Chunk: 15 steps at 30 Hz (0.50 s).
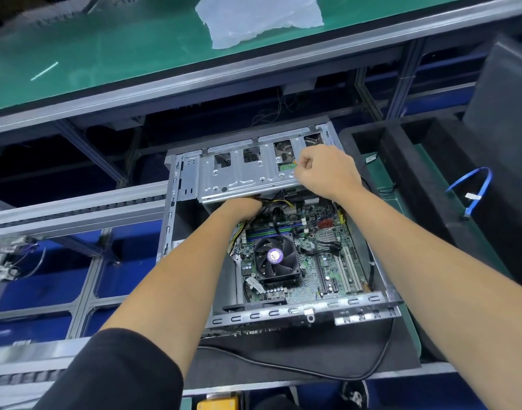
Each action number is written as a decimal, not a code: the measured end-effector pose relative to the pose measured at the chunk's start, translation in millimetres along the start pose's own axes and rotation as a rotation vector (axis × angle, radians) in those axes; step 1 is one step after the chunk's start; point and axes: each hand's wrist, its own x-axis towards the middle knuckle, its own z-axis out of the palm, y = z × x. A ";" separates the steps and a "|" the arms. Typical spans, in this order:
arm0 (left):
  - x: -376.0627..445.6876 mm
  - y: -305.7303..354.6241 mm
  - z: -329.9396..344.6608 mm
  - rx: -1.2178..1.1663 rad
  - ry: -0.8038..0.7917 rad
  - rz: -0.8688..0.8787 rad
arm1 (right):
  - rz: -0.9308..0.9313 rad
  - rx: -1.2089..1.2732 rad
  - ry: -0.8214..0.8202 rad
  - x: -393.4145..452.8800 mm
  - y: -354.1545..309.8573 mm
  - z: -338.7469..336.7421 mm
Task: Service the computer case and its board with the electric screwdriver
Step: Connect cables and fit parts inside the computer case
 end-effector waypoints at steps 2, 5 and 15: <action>1.7 0.8 -0.6 0.052 0.011 0.033 | -0.001 0.001 0.002 -0.3 0.0 0.0; 5.0 0.5 0.3 0.086 -0.020 0.059 | -0.004 -0.001 0.001 0.2 -0.2 1.1; 16.9 12.7 6.3 0.200 0.000 -0.075 | 0.006 -0.006 0.003 0.5 0.3 2.8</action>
